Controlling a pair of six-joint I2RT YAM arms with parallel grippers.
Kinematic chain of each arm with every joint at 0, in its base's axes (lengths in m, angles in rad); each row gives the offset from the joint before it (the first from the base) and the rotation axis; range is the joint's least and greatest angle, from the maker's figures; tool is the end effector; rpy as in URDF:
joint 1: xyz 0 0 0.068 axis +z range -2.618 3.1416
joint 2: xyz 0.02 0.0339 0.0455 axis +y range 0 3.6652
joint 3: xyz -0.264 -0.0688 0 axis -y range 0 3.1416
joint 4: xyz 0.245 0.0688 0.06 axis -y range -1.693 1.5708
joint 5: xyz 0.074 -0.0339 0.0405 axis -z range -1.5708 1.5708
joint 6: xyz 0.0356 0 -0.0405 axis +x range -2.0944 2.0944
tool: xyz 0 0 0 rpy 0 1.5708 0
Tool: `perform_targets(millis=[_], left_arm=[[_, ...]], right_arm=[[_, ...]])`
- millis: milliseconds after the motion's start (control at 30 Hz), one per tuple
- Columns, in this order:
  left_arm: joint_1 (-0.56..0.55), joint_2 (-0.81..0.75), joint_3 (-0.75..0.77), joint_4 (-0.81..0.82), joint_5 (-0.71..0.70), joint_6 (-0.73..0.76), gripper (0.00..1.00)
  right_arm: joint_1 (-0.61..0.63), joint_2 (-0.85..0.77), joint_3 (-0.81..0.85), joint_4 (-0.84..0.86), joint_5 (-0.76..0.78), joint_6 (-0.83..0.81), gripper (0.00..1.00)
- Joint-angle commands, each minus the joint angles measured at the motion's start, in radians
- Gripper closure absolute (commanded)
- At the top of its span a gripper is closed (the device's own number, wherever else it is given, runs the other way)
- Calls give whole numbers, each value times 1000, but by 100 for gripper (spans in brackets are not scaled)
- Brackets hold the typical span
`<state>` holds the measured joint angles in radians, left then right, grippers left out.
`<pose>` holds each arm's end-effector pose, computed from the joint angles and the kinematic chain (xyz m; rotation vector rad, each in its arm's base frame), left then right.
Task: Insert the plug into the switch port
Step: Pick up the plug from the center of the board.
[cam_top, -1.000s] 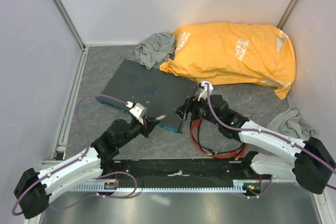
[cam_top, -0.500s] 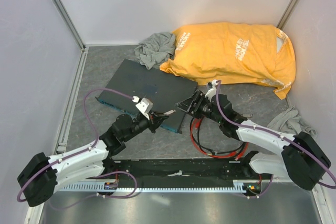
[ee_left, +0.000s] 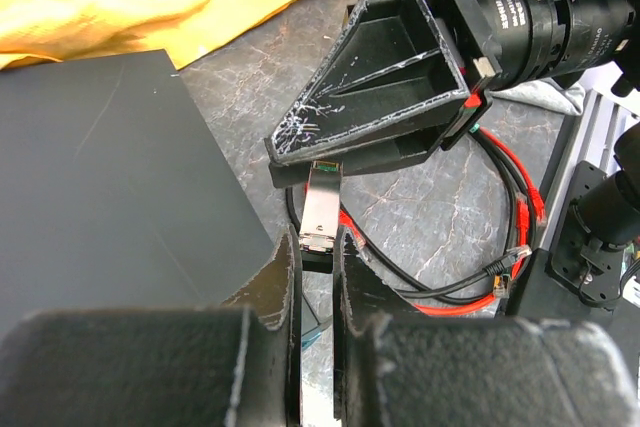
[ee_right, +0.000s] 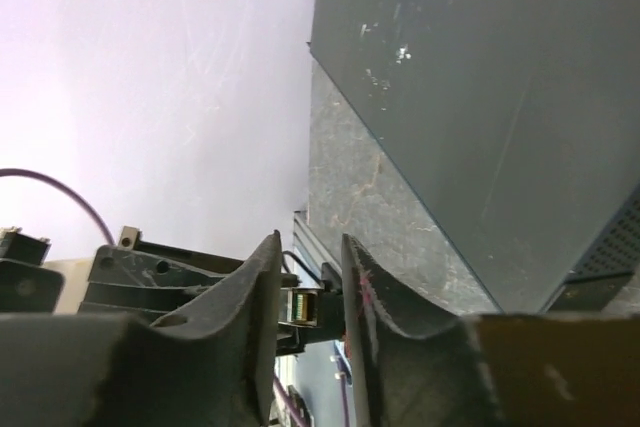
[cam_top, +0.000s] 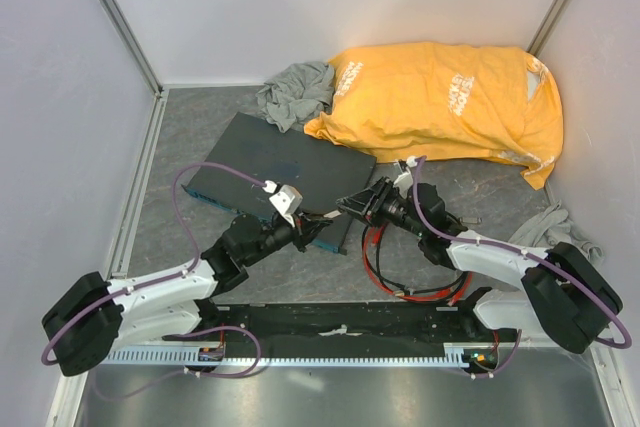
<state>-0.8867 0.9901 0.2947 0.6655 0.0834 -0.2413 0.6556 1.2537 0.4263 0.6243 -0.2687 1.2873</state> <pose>0.1311 -0.1655 0.2201 0.5978 1.5730 -0.9317 0.1954 0.1622 0.2027 0.4268 2.0412 1.5530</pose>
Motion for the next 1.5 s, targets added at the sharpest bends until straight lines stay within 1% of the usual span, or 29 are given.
perform_targets(millis=[0, 33, 67, 133, 167, 200, 233, 267, 300, 333, 367, 433, 467, 500, 533, 567, 600, 700, 833, 900, 1033, 1200, 1233, 1467], left_arm=[[-9, 22, 41, 95, -14, 34, 99], [-11, 30, 43, 98, -14, 36, 98], [-11, 33, 49, 98, -13, 36, 98], [-14, 48, 53, 97, -10, 40, 99], [-14, 50, 55, 92, -5, 42, 97], [-14, 51, 55, 86, -5, 48, 94], [-12, 47, 57, 62, -5, 54, 90], [-15, 42, 64, 42, -5, 63, 83], [-14, 36, 70, 19, -8, 86, 79], [-14, 18, 75, -38, -8, 102, 75], [-15, 9, 89, -67, -5, 120, 65], [-14, -33, 109, -144, 3, 187, 56], [-14, -45, 128, -218, 12, 212, 47], [-14, -60, 138, -254, 19, 271, 43], [-14, -70, 149, -288, 30, 301, 38], [-14, -80, 177, -364, 47, 325, 31], [-14, -80, 193, -400, 55, 370, 30], [-14, -59, 257, -516, 104, 433, 27], [-15, -13, 297, -547, 202, 479, 26], [-18, 21, 310, -552, 211, 493, 26], [-32, 64, 333, -554, 185, 505, 27], [-50, 91, 330, -521, 130, 511, 33], [-54, 93, 324, -495, 119, 507, 36], [-61, 104, 291, -367, 65, 459, 39]], right_arm=[[-10, -8, -12, 86, -29, 35, 71], [-10, -8, -17, 92, -30, 35, 74], [-11, -11, -18, 95, -33, 38, 81], [-14, -14, -21, 101, -35, 38, 90], [-14, -19, -23, 100, -38, 37, 98], [-17, -22, -23, 101, -38, 33, 100], [-19, -25, -21, 94, -38, 26, 100], [-19, -33, -21, 88, -37, 21, 100], [-20, -36, -20, 81, -38, 6, 100], [-24, -40, -18, 68, -38, -2, 100], [-27, -43, -18, 65, -41, -11, 100], [-31, -56, -9, 26, -47, -58, 100], [-31, -59, -5, 12, -50, -84, 100], [-31, -62, 3, 0, -61, -103, 100], [-34, -68, 6, -18, -64, -140, 100], [-34, -73, 8, -24, -66, -158, 100], [-33, -77, 12, -29, -69, -170, 100], [-34, -96, 17, -49, -69, -220, 100], [-34, -111, 17, -40, -70, -235, 100], [-34, -114, 12, -34, -73, -238, 100], [-34, -132, -1, -5, -69, -238, 100], [-33, -142, -17, 24, -75, -247, 100], [-34, -142, -18, 28, -78, -246, 100], [-33, -140, -24, 40, -78, -244, 100]])
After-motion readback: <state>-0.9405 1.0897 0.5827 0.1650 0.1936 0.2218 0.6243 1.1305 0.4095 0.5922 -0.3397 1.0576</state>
